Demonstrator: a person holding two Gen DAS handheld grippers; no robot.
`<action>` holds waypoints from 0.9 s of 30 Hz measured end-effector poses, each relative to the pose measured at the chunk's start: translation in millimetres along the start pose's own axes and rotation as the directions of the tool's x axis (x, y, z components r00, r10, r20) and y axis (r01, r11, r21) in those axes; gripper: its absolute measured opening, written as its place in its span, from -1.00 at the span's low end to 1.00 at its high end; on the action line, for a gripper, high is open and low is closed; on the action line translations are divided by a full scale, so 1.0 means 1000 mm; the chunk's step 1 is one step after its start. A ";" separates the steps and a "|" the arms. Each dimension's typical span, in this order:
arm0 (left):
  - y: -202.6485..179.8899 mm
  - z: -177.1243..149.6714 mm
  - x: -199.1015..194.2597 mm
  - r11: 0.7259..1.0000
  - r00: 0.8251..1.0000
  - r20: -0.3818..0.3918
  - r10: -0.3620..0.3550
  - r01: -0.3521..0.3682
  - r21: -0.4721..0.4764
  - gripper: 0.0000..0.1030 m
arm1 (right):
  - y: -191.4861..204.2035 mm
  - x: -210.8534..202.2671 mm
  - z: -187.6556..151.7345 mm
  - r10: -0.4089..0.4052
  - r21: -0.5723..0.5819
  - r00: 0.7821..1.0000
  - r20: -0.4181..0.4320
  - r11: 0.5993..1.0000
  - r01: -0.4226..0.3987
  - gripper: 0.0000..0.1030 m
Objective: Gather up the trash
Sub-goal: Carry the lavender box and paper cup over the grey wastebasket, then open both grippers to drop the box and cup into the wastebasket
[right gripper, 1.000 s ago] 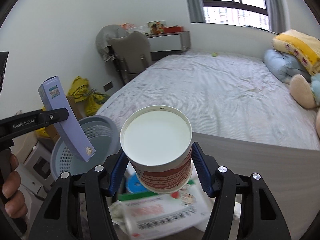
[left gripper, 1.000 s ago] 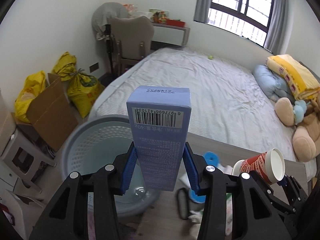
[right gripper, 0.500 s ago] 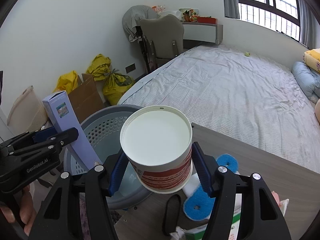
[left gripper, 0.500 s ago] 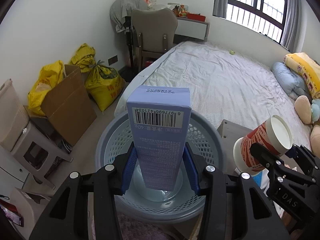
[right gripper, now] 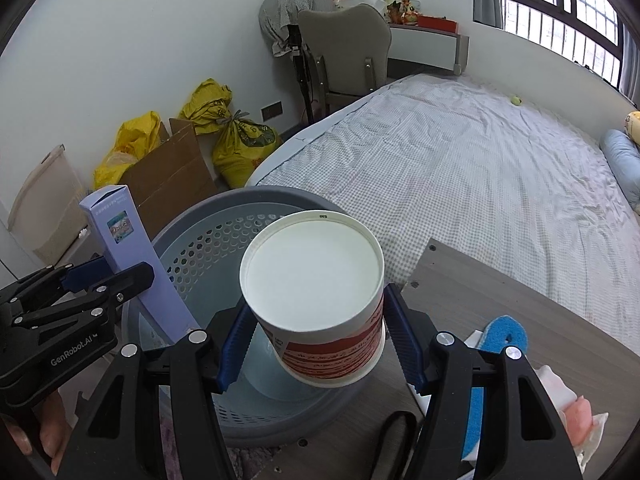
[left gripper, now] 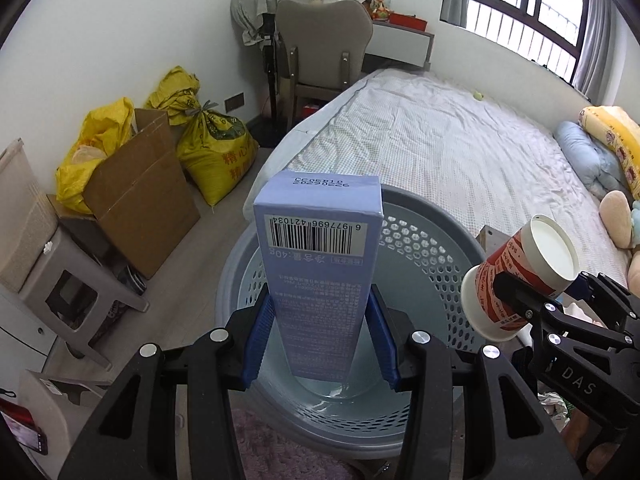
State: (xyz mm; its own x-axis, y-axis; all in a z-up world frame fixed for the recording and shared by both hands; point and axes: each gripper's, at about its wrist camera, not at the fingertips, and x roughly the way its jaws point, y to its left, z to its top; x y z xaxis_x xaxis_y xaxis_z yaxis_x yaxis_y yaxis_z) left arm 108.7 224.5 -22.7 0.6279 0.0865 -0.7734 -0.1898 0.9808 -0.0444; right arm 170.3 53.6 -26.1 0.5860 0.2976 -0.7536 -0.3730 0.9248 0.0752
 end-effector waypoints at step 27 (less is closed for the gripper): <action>0.025 0.000 0.003 0.997 0.999 -0.009 0.040 -0.040 -0.069 0.34 | 0.010 0.004 0.002 -0.020 -0.036 1.000 0.005 0.999 0.020 0.46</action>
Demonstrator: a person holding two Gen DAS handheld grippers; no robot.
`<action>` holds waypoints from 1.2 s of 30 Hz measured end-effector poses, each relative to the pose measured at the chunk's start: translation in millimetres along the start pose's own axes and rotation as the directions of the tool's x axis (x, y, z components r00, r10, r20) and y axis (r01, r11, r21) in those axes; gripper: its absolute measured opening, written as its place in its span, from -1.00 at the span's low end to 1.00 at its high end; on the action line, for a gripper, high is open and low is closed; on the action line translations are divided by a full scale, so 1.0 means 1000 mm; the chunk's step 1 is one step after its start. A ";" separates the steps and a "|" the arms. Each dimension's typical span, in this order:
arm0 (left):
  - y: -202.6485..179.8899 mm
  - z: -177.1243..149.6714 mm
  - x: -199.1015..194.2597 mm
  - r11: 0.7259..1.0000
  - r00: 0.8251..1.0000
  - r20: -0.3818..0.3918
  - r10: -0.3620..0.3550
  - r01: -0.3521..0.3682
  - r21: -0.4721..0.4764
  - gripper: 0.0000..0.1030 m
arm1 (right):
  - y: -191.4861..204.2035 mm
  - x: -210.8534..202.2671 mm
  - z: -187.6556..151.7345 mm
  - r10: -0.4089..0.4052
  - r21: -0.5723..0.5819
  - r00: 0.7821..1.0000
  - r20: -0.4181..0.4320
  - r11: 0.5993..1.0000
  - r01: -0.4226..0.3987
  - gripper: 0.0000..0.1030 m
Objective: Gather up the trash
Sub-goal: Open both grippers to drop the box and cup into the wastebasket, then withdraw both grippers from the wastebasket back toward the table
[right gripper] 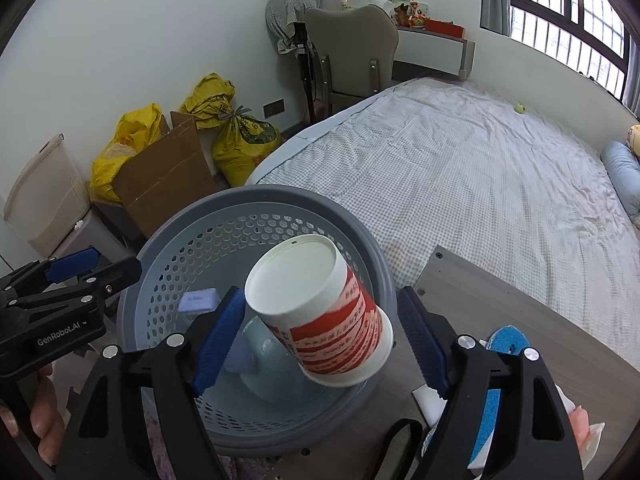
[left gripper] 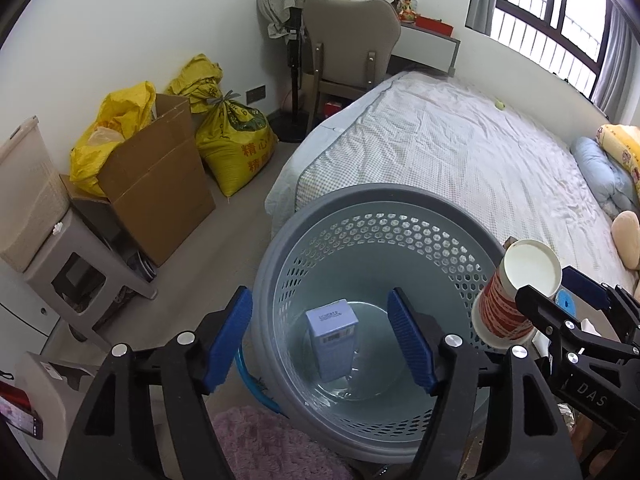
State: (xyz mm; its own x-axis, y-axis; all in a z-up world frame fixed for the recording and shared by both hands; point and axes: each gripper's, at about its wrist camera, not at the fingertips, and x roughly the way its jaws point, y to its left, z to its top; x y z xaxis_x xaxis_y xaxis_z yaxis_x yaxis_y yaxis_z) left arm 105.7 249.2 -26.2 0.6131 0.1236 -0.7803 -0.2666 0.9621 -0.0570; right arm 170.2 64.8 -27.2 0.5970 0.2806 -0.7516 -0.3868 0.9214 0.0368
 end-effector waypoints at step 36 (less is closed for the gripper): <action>0.007 -0.005 -0.018 1.000 1.000 0.024 0.013 -0.012 -0.009 0.64 | 0.005 -0.020 0.001 -0.020 -0.012 0.999 0.037 1.000 0.021 0.52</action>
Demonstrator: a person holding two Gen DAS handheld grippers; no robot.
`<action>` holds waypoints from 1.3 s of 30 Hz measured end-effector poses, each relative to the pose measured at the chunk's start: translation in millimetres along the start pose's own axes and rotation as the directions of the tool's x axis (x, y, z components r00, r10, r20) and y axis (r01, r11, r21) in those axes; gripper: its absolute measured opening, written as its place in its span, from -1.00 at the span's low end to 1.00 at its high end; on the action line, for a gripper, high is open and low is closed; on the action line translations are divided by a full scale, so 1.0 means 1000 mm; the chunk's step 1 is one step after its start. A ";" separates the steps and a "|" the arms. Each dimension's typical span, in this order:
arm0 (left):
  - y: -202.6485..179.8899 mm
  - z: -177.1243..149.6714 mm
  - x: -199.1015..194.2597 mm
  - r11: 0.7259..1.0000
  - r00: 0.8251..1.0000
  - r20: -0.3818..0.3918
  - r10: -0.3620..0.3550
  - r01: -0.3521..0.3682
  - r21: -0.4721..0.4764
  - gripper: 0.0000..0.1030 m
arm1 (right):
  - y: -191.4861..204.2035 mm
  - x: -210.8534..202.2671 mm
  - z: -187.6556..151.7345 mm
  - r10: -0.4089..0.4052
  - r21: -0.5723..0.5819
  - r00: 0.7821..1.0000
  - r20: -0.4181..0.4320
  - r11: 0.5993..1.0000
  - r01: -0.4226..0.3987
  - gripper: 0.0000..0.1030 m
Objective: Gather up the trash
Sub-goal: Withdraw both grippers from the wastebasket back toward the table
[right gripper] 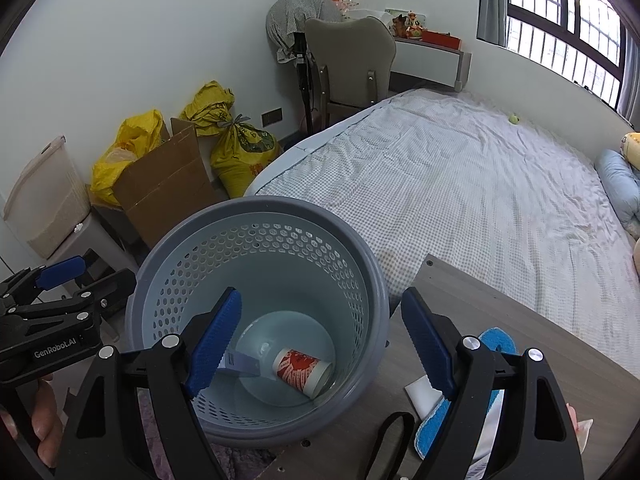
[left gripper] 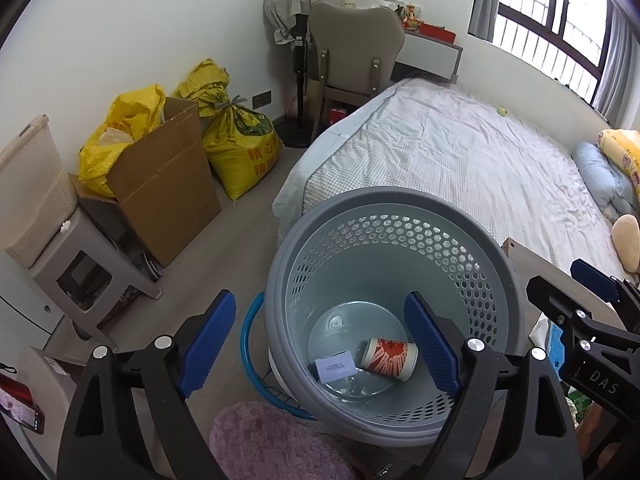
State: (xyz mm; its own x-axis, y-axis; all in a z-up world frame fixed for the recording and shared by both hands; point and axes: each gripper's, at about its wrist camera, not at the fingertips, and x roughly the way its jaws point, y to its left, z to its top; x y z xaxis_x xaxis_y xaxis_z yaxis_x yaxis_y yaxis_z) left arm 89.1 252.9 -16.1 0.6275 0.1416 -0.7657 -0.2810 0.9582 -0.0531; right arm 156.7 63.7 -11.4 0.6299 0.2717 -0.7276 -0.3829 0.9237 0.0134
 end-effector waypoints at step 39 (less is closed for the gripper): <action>-0.046 -0.043 -0.056 0.993 0.997 0.038 -0.061 0.057 0.100 0.70 | -0.039 -0.084 -0.061 -0.059 0.108 0.994 0.087 0.993 0.049 0.52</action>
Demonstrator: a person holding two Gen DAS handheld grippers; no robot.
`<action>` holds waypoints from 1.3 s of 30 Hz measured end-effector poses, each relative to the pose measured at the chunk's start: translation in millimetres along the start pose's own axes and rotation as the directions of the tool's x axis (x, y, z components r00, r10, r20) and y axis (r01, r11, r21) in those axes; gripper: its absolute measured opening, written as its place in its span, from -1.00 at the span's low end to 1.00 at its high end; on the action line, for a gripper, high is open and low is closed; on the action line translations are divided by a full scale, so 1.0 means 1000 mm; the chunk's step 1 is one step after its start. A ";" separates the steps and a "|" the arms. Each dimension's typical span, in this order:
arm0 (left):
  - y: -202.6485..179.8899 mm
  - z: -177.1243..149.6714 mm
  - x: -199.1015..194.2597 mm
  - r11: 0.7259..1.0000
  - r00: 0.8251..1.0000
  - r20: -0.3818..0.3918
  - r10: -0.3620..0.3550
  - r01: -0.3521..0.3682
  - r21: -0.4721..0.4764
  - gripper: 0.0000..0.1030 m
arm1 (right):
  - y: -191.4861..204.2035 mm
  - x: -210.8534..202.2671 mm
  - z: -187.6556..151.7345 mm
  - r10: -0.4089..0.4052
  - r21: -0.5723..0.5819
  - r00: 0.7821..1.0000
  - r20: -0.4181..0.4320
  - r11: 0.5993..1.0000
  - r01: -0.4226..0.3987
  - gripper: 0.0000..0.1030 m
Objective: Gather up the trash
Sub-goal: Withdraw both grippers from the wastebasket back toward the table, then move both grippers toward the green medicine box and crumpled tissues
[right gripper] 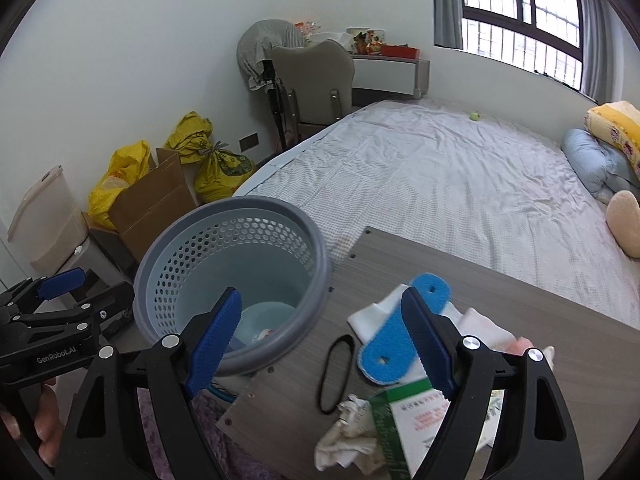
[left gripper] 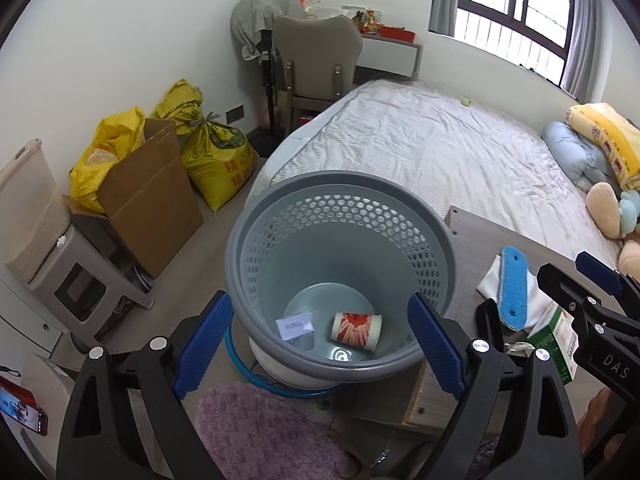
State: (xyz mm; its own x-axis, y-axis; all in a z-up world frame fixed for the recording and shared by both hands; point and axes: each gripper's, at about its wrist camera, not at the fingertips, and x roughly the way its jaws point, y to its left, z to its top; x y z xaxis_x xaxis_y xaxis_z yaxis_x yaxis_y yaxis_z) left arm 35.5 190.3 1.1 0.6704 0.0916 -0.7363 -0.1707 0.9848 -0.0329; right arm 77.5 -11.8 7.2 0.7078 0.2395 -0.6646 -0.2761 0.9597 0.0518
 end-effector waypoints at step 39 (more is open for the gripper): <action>-0.116 -0.024 -0.008 0.965 0.986 -0.014 -0.169 0.168 0.203 0.71 | -0.139 -0.082 -0.090 -0.249 0.256 0.968 -0.022 0.935 0.246 0.54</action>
State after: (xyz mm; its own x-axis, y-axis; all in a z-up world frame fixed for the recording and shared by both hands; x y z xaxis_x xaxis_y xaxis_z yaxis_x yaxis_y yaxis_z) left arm 32.5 71.6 -5.9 0.6794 -0.0779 -0.7296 0.0943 0.9954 -0.0184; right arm -0.6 -177.9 -13.0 0.7397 -0.0098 -0.6729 0.0821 0.9937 0.0757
